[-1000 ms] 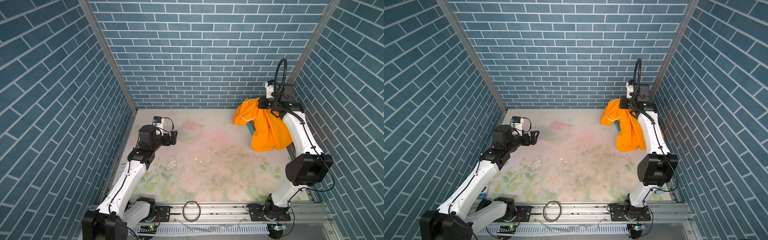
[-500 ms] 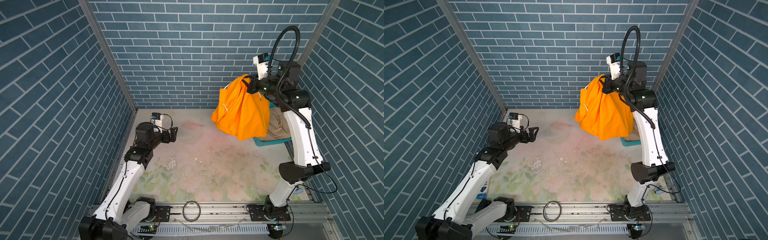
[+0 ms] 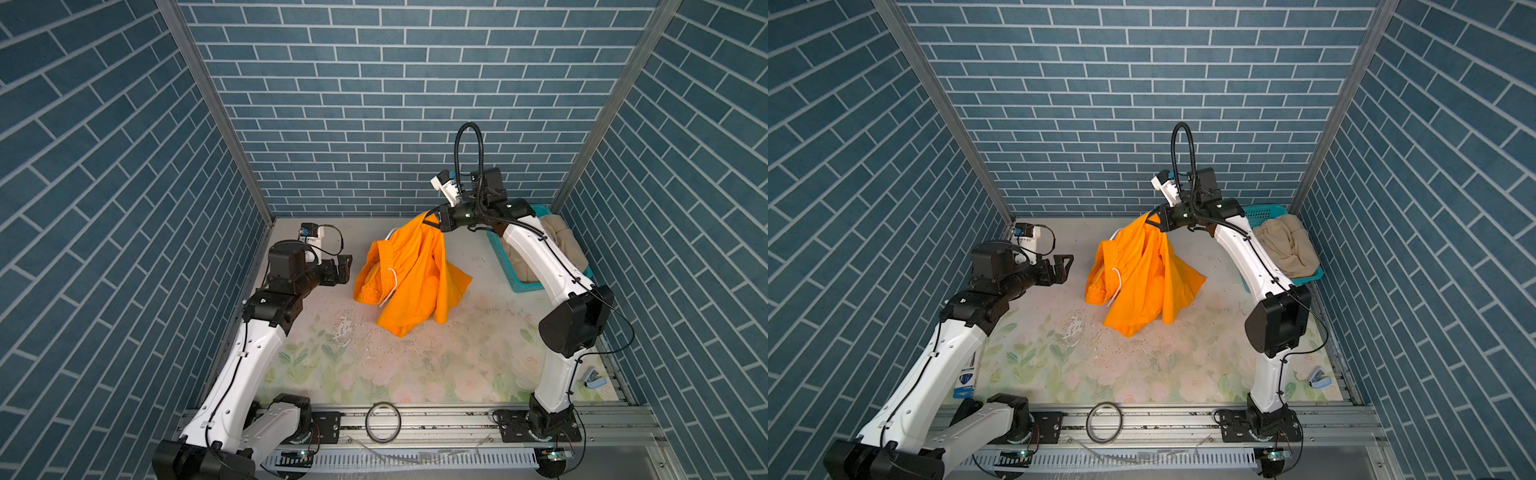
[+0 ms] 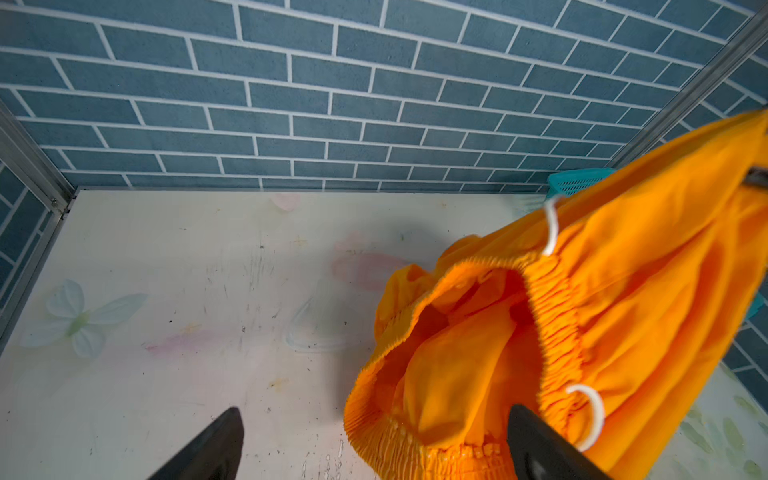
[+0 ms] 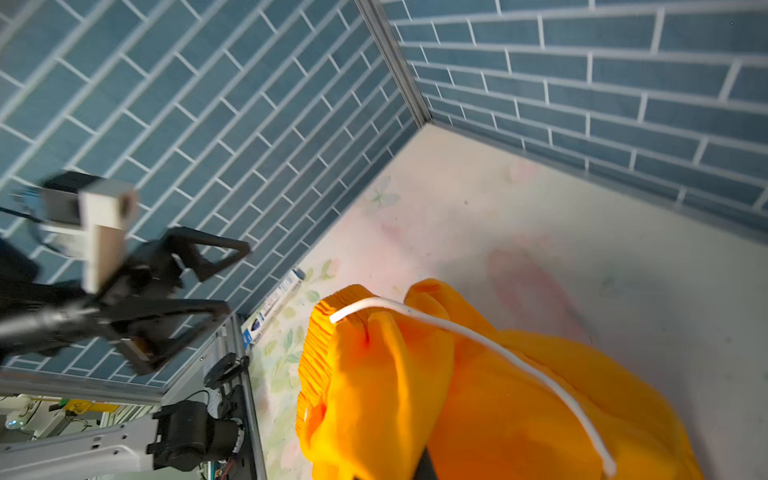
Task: Fold and stack the shorts
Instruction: 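Lower the shorts onto the table center while the left gripper reaches toward them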
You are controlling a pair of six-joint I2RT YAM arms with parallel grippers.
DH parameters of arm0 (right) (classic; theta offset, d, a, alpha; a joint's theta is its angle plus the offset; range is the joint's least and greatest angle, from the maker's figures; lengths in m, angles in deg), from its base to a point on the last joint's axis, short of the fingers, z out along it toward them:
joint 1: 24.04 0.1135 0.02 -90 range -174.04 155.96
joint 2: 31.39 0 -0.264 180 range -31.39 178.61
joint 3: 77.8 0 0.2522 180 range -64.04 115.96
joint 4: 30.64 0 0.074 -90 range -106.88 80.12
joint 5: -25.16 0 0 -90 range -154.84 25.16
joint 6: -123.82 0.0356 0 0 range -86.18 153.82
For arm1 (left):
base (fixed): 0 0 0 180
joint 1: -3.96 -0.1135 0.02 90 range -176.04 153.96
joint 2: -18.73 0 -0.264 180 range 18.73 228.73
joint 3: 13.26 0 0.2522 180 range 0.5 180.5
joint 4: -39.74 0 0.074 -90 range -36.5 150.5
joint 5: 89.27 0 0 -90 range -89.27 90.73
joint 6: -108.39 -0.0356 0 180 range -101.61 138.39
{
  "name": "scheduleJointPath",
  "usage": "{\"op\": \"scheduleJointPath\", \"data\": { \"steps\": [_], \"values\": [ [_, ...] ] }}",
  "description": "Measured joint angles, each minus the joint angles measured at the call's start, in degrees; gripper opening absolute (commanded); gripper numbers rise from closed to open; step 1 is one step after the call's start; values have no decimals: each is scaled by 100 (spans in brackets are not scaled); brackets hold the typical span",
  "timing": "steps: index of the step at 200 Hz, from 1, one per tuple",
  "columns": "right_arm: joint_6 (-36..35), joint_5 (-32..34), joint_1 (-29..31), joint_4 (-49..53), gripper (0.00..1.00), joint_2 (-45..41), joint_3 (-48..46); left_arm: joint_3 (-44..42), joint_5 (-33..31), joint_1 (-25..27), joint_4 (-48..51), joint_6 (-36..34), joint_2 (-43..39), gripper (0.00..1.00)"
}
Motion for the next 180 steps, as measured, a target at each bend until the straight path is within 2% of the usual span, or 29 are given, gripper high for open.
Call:
{"op": "scheduleJointPath", "data": {
  "steps": [13, 32, 48, 66, 93, 115, 152, 180],
  "values": [
    [-4, 278, -2, -105, 9, 2, -605, 0, 52, 15, -11, 48, 103, 100],
    [-59, 756, -9, -188, 31, 11, -1141, -48, 140, 177, -63, 114, 382, 100],
    [-131, 1193, -13, -190, 44, 11, -1300, -66, 151, 459, -61, 116, 702, 100],
    [-315, 1650, -15, -216, 50, -7, -1300, -66, 122, 669, -44, 157, 1025, 100],
    [-588, 2476, -13, -203, 54, -256, -1414, -66, -61, 695, 52, 289, 1331, 100],
    [-800, 2959, -11, -232, 57, -804, -1757, -120, -190, 693, 50, 411, 1421, 100],
    [-975, 2933, 197, -634, 59, -1867, -2629, -343, -236, 581, -81, 800, 1668, 100],
    [-1073, 2651, 754, -966, 59, -2140, -3104, -863, 201, 588, -494, 1213, 1810, 100]
  ]
}}
